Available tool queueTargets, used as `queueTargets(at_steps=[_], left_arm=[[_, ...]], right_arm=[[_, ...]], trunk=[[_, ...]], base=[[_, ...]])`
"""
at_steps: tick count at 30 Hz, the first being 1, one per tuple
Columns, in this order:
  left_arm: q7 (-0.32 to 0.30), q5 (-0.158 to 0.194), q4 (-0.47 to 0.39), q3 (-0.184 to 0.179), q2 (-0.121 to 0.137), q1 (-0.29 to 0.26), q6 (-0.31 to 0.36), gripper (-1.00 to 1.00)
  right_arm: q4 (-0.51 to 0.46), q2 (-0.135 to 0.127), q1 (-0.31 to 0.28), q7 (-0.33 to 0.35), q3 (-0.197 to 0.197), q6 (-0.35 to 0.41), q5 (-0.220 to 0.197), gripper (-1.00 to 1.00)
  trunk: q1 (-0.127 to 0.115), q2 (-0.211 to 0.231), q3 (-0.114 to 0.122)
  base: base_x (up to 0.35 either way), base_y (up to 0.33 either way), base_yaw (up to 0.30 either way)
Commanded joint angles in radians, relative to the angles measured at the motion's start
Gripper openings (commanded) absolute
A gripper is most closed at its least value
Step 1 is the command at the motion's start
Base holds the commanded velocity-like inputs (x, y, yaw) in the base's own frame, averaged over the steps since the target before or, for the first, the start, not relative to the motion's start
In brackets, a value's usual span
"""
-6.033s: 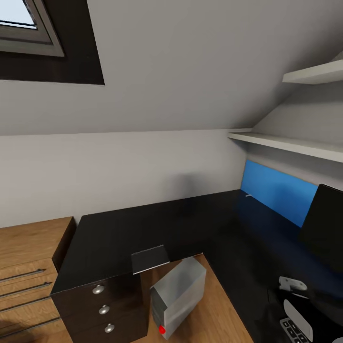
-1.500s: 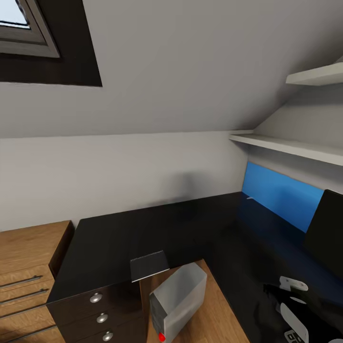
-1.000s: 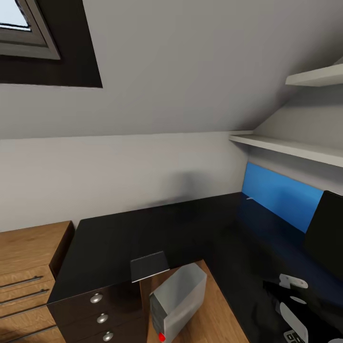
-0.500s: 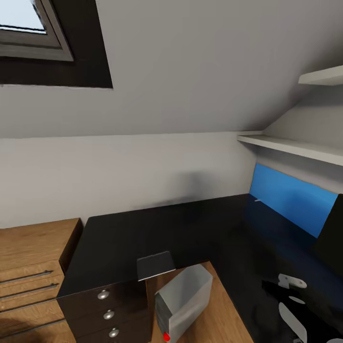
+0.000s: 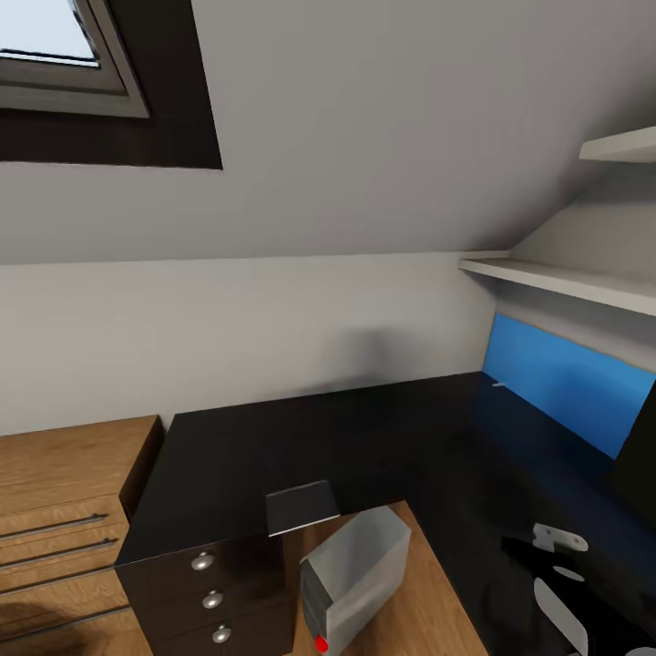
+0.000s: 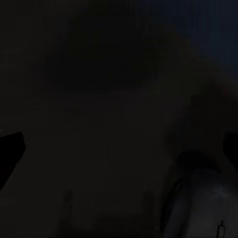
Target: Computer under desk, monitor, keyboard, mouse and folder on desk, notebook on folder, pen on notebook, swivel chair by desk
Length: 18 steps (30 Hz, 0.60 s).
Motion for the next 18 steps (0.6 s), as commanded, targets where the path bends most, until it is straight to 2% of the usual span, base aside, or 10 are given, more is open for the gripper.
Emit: queueTargets(at_steps=[1,8,18], left_arm=[[0.006,0.011,0.0,-0.007,0.001,-0.001,-0.007,1.0],[0.006,0.011,0.0,-0.007,0.001,-0.001,-0.007,1.0],[0.004,0.011,0.001,-0.007,0.001,-0.001,-0.007,1.0]], right_arm=[[-0.002,-0.002,-0.001,-0.009,0.008,0.003,-0.005,1.0],[-0.002,0.001,-0.001,-0.01,0.015,0.002,-0.005,1.0],[-0.001,0.001,-0.001,-0.01,0.017,-0.022,-0.006,1.0]], trunk=[[0.0,-0.001,-0.002],[0.0,-0.001,-0.002],[0.0,-0.001,-0.002]], base=[[0.0,0.0,0.002],[0.0,0.0,0.035],[0.0,0.0,0.235]])
